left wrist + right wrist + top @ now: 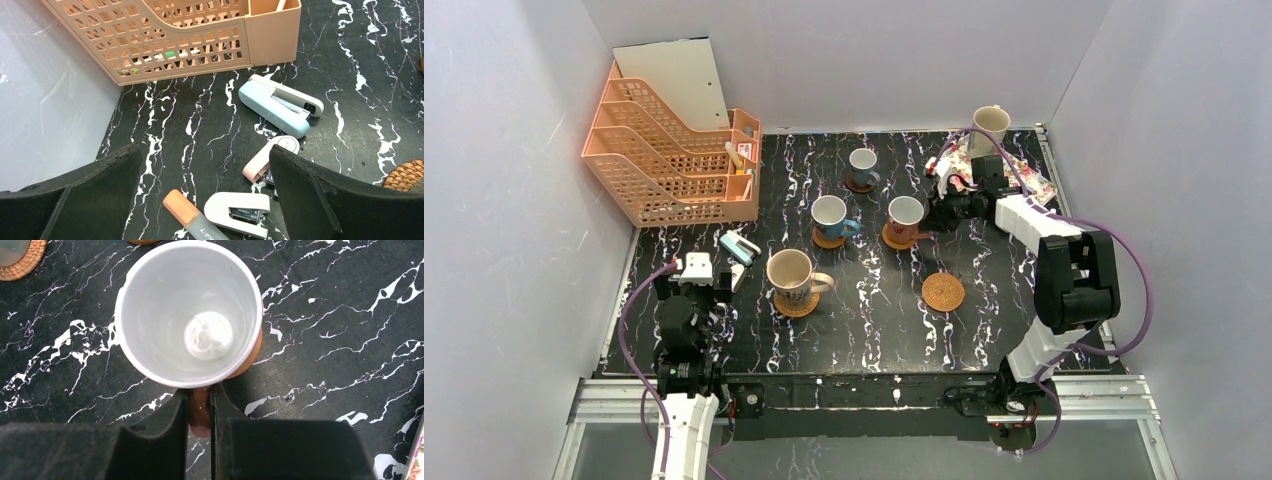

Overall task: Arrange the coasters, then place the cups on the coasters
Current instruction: Place the cup on the coaster.

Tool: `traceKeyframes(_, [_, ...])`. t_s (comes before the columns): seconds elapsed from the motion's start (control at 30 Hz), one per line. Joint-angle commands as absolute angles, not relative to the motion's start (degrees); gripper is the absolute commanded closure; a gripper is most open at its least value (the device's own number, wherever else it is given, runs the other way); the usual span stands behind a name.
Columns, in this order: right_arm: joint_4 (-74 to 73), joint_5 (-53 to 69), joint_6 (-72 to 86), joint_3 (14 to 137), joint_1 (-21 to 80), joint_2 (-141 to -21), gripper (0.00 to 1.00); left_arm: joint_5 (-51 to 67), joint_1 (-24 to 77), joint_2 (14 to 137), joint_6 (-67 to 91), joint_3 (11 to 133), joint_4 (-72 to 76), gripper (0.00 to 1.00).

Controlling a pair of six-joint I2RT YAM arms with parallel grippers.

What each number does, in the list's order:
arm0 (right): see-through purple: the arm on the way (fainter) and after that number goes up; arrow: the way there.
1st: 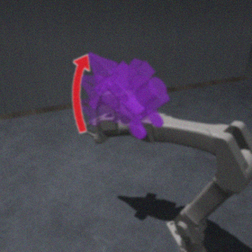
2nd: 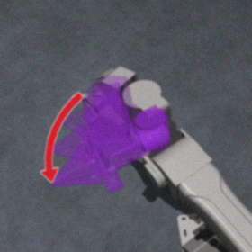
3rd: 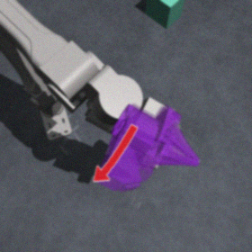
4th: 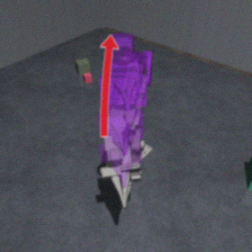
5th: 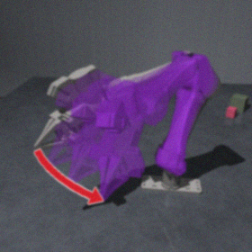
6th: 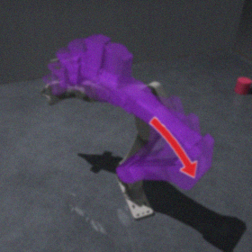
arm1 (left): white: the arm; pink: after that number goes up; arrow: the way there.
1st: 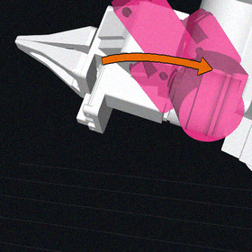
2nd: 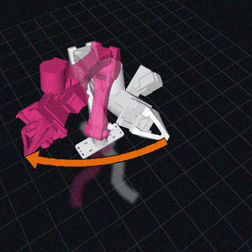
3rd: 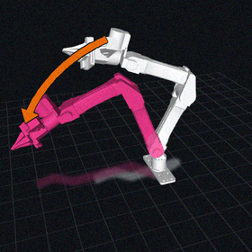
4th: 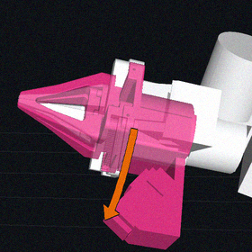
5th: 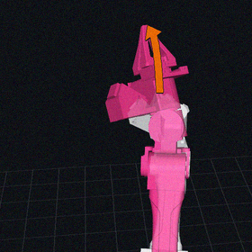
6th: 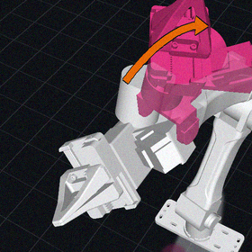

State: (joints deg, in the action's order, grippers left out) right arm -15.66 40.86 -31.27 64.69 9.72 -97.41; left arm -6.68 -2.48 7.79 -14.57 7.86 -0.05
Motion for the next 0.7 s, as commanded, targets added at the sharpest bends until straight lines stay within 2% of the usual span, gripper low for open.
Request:
traceKeyframes(0.0, [-11.9, 43.6, -30.5, 65.7, 9.7, -97.0, 0.99, -7.2, -2.7, 7.6, -14.9, 7.0, 1.0, 0.03])
traceKeyframes(0.67, [-11.9, 42.9, -30.5, 65.7, 9.8, -97.5, 0.99, -7.3, -2.7, 7.6, -14.8, 7.0, 1.1, 0.03])
